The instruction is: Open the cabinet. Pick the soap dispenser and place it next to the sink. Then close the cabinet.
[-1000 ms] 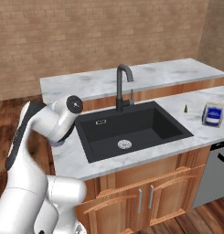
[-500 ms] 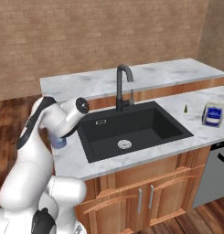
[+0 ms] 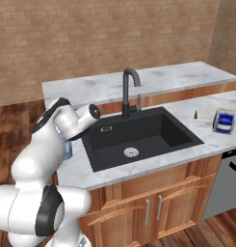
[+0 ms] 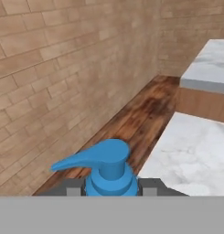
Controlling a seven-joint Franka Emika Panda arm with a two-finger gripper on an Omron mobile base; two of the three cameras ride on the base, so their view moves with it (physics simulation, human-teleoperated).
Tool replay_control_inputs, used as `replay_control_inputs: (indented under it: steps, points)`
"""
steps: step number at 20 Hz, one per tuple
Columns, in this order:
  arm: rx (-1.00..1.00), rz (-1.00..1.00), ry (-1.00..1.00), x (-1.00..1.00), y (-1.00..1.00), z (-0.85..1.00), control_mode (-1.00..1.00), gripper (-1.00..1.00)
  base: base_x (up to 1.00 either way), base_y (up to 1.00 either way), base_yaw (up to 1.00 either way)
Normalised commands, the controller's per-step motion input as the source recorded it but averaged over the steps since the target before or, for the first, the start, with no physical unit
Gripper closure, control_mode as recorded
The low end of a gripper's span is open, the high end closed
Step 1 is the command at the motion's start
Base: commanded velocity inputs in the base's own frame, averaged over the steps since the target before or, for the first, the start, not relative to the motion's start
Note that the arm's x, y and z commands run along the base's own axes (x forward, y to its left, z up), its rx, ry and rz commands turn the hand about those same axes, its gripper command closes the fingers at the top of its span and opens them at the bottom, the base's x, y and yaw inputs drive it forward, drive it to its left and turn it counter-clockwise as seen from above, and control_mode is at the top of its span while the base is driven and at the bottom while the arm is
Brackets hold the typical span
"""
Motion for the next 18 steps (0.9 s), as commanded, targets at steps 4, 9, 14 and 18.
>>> replay_control_inputs:
  steps: [4,9,14,18]
  points:
    - [0.02,0.09,0.09,0.23,0.00,-0.36,-1.00,1.00,0.00,0.00,0.00]
    - [0.04,0.07,0.08,0.24,0.00,-0.36,-1.00,1.00,0.00,0.00,0.00]
    - [0.04,0.06,0.07,0.20,0.00,-0.36,-1.00,1.00,0.00,0.00,0.00]
    - [0.04,0.06,0.05,0.21,0.00,-0.32,-1.00,1.00,0.00,0.00,0.00]
